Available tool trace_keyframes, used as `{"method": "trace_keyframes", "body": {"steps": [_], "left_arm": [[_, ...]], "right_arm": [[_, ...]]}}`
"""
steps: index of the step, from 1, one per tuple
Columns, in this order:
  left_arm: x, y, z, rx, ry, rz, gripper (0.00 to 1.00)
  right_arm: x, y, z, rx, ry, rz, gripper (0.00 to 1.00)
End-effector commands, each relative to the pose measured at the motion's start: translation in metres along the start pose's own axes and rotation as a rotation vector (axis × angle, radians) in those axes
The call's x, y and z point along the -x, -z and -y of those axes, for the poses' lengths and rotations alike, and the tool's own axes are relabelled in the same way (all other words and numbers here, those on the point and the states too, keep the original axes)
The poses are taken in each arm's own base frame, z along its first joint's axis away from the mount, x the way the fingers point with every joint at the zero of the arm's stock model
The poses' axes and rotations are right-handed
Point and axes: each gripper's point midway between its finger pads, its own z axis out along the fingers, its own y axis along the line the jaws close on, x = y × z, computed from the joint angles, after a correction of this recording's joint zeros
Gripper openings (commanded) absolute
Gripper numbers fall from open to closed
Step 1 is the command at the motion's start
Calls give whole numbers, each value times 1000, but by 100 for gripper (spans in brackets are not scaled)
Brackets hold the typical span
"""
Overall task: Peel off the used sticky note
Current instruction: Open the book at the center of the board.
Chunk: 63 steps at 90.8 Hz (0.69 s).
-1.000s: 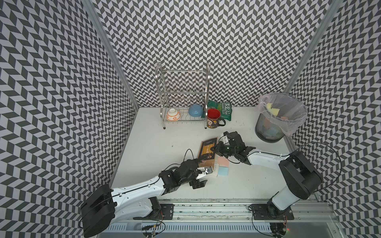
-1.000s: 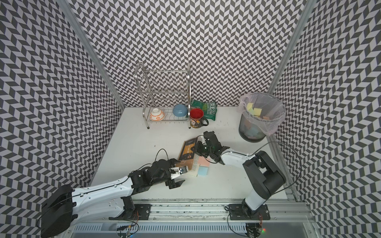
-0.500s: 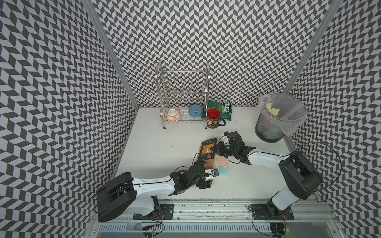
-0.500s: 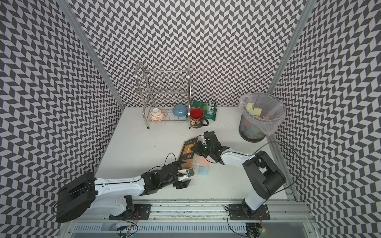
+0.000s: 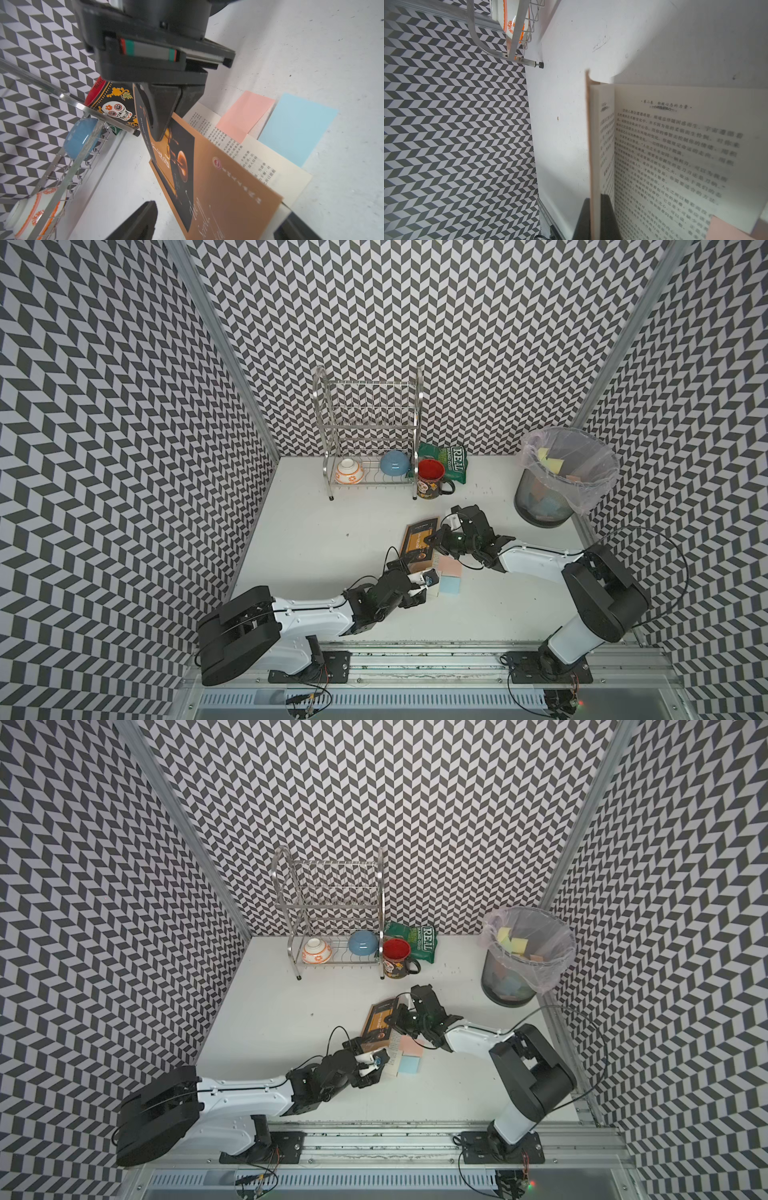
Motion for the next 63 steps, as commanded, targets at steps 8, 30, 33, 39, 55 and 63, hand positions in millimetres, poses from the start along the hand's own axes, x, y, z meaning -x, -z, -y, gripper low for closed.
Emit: {"method": "trace_keyframes", "body": {"steps": [8, 30, 33, 39, 55, 63], "left_arm": [[8, 4, -7, 29, 36, 35, 77], [6, 4, -6, 23, 41, 26, 45], [6, 4, -5, 21, 40, 24, 41], [6, 4, -5, 18, 41, 22, 32], [6, 2, -4, 14, 50, 8, 9], [3, 1, -4, 9, 57, -10, 0]], "right_arm": [[14, 5, -28, 86, 40, 49, 0], [13, 5, -26, 81, 41, 50, 0], [14, 5, -27, 81, 41, 52, 0], [14, 5, -27, 83, 43, 52, 0], [16, 6, -24, 55, 56, 64, 6], [23, 10, -18, 5, 86, 96, 21]]}}
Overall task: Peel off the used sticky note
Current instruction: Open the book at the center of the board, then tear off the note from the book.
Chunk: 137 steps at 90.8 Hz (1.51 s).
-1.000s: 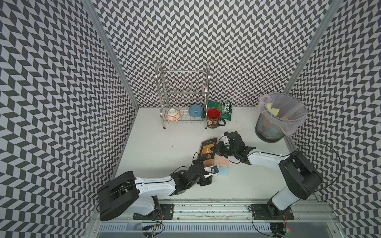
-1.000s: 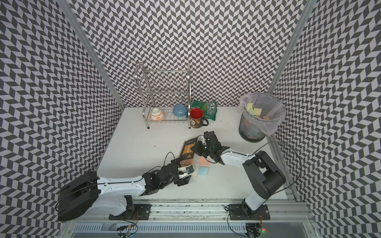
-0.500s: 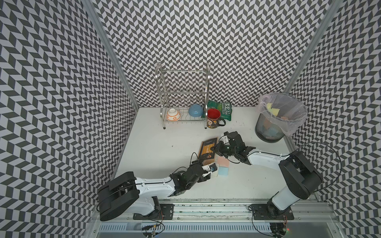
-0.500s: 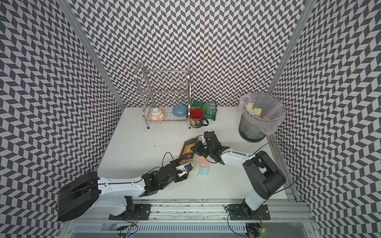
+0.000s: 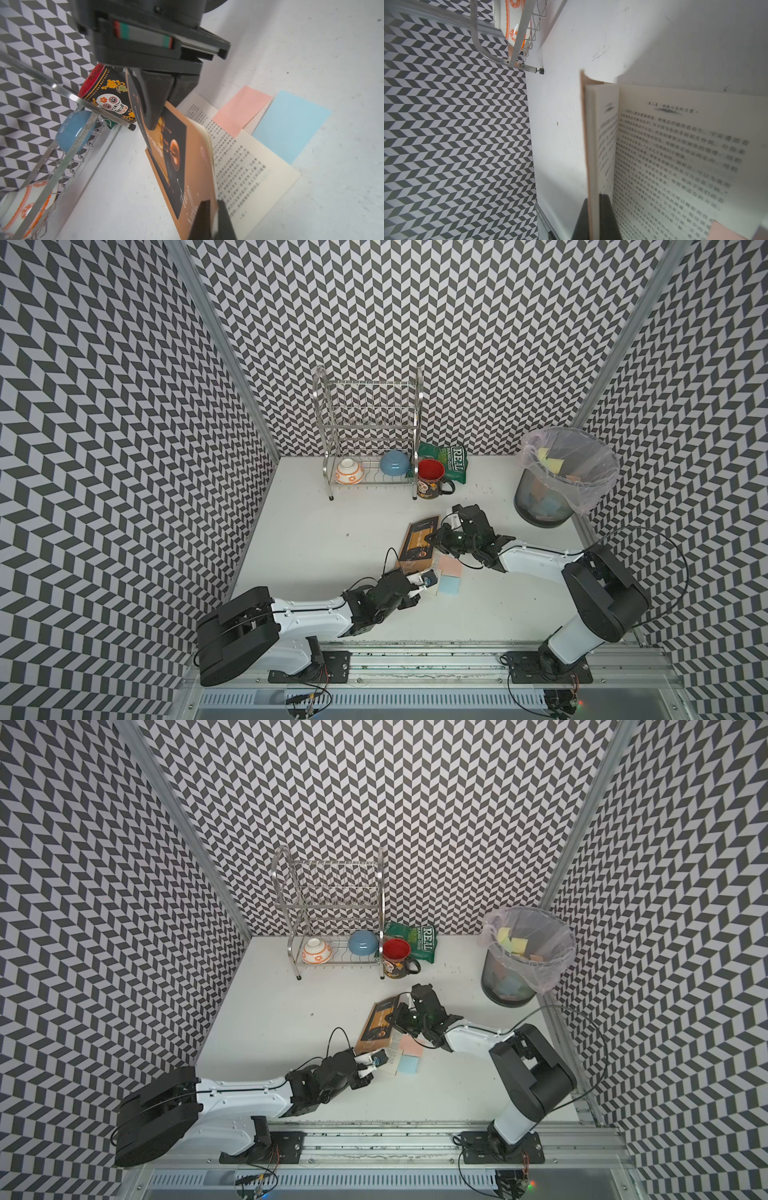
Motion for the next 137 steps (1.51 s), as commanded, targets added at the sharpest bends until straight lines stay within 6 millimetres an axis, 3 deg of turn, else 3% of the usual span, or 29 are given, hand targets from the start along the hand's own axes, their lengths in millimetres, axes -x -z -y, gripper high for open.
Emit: {"method": "trace_keyframes", "body": {"steps": [1, 21, 27, 38, 47, 61, 83, 111, 137], "left_arm": [[7, -1, -6, 15, 29, 2, 0], [6, -1, -10, 21, 57, -5, 0], [7, -2, -13, 22, 73, -5, 0], [7, -2, -19, 16, 108, -8, 0], [12, 0, -25, 5, 140, 5, 0], [17, 4, -34, -11, 182, 30, 0], [9, 3, -31, -46, 207, 15, 0], [9, 2, -35, -43, 222, 15, 0], [8, 2, -36, -42, 226, 15, 0]], "right_arm": [[19, 11, -20, 19, 77, 70, 23], [41, 41, 0, -73, 158, 118, 67], [43, 57, 9, -90, 171, 139, 71], [33, 76, 33, -129, 173, 144, 72], [13, 80, 55, -150, 161, 111, 72], [-15, 76, 86, -167, 147, 53, 73], [-29, 64, 107, -203, 140, 18, 73], [-52, 32, 102, -175, 135, -58, 70], [-47, 34, 97, -167, 137, -16, 53]]}}
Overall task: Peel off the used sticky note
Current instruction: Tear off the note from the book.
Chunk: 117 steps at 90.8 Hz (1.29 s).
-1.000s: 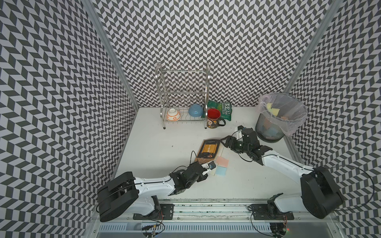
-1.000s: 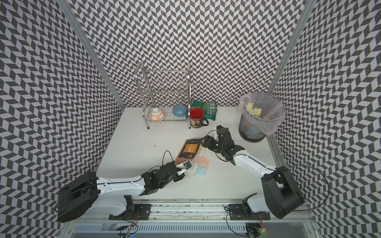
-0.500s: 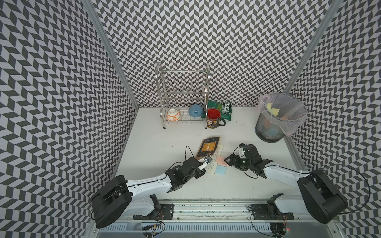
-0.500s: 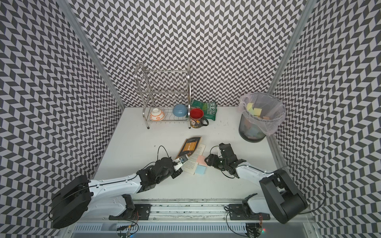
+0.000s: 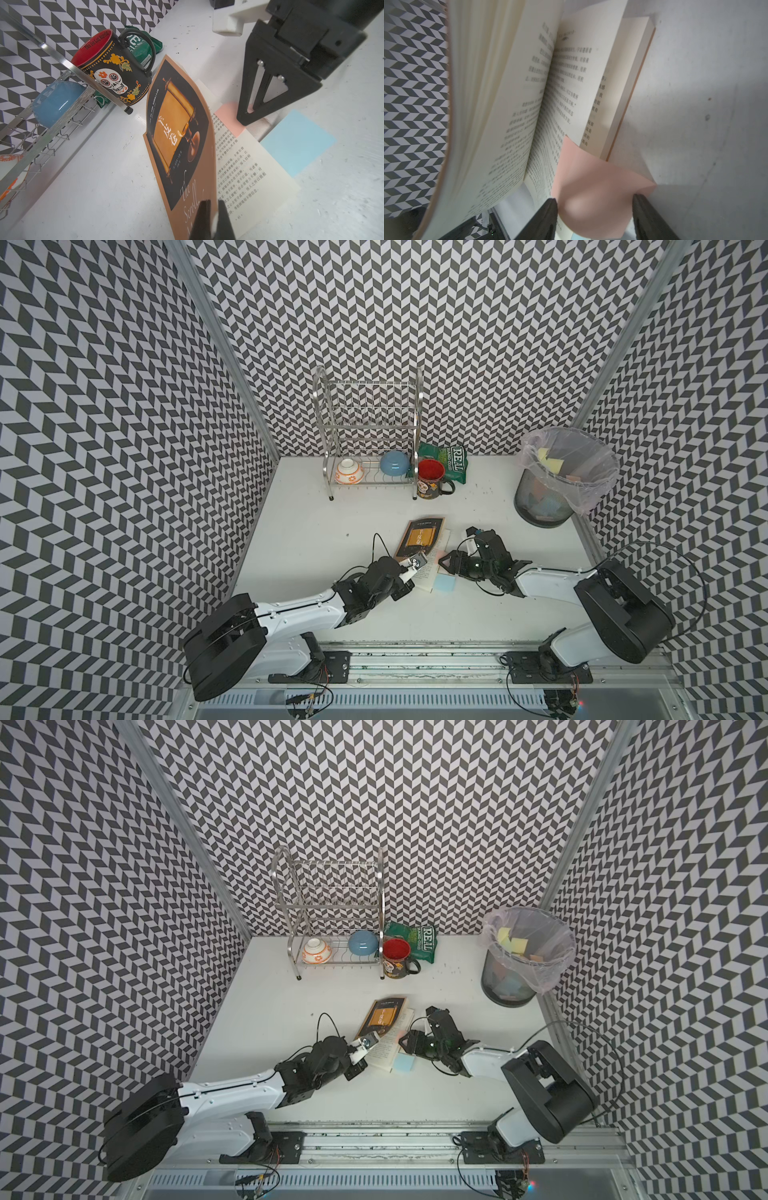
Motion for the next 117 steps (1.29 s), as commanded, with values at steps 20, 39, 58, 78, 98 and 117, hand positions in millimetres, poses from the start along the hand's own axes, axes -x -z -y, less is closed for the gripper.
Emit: {"method": "trace_keyframes", "body": {"steps": [20, 39, 58, 78, 98, 117], "left_arm": [[14, 2, -7, 10, 30, 32, 0], [13, 1, -6, 9, 29, 27, 0], [13, 0, -7, 11, 27, 21, 0], [9, -1, -8, 19, 23, 10, 0], [7, -1, -10, 26, 26, 2, 0], [7, -2, -11, 26, 27, 1, 0]], "right_arm": [[-1, 4, 7, -38, -25, 27, 28], [6, 10, 3, -31, -21, 65, 2], [14, 14, -5, -35, -3, 80, 0], [31, 26, 1, -130, 38, 108, 0], [44, 51, 29, -219, -3, 131, 0], [106, 129, -30, -161, 83, 396, 0]]}}
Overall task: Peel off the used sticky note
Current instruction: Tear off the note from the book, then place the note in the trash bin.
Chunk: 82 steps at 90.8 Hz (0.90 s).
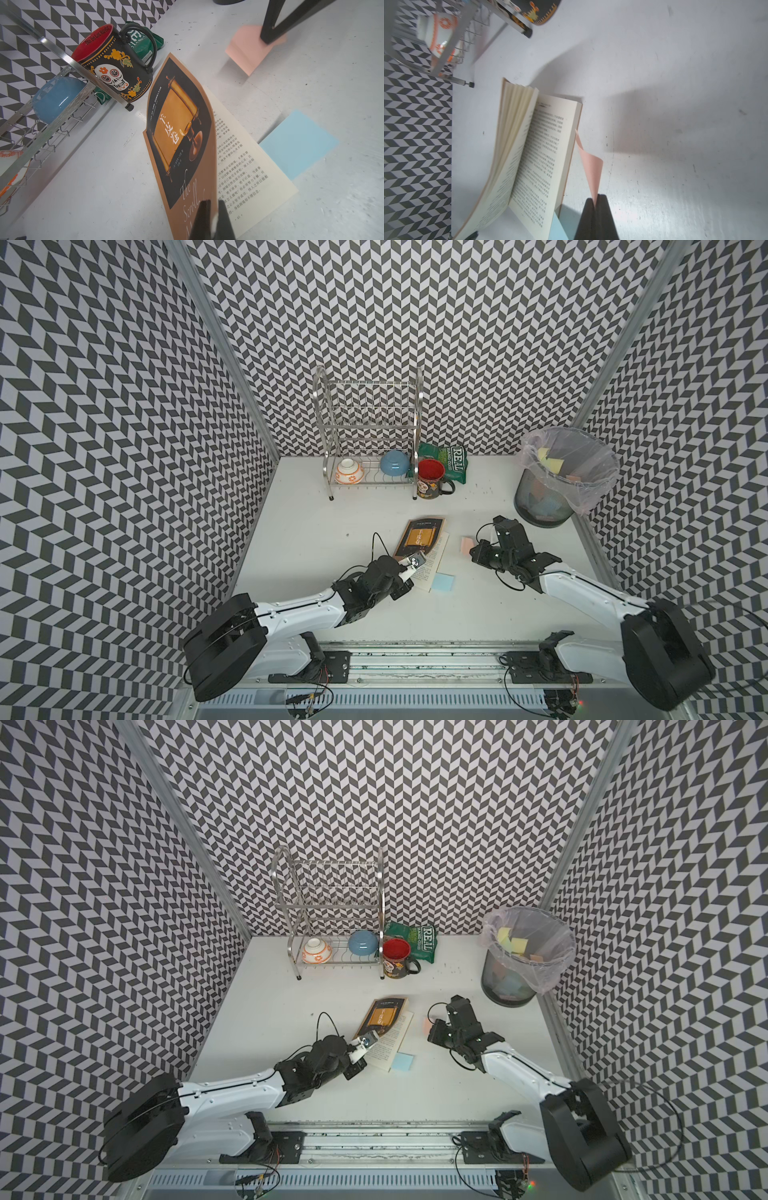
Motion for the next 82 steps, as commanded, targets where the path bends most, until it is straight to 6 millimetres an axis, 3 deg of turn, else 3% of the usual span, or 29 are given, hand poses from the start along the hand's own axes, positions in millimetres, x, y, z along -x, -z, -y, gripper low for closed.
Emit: {"method": "trace_keyframes", "body": {"steps": [1, 9, 19, 34, 39, 59, 70, 75, 82], "left_arm": [[11, -1, -7, 19, 19, 13, 0], [11, -1, -6, 14, 18, 13, 0], [11, -2, -6, 12, 16, 10, 0], [10, -2, -5, 8, 15, 7, 0], [10, -2, -5, 8, 15, 8, 0], [10, -2, -5, 8, 16, 8, 0], [11, -2, -5, 8, 16, 10, 0], [11, -2, -5, 9, 15, 9, 0], [10, -2, -5, 8, 15, 9, 0]], "right_arm": [[61, 51, -36, 40, 66, 216, 0], [104, 96, -57, 57, 93, 356, 0], [159, 144, -59, 4, 82, 488, 0], [235, 195, -36, -103, 28, 656, 0], [259, 207, -18, -157, -1, 710, 0], [327, 208, 70, -343, -136, 738, 0], [344, 184, 99, -371, -173, 684, 0], [348, 172, 99, -348, -157, 638, 9], [352, 165, 92, -311, -144, 588, 32]]}}
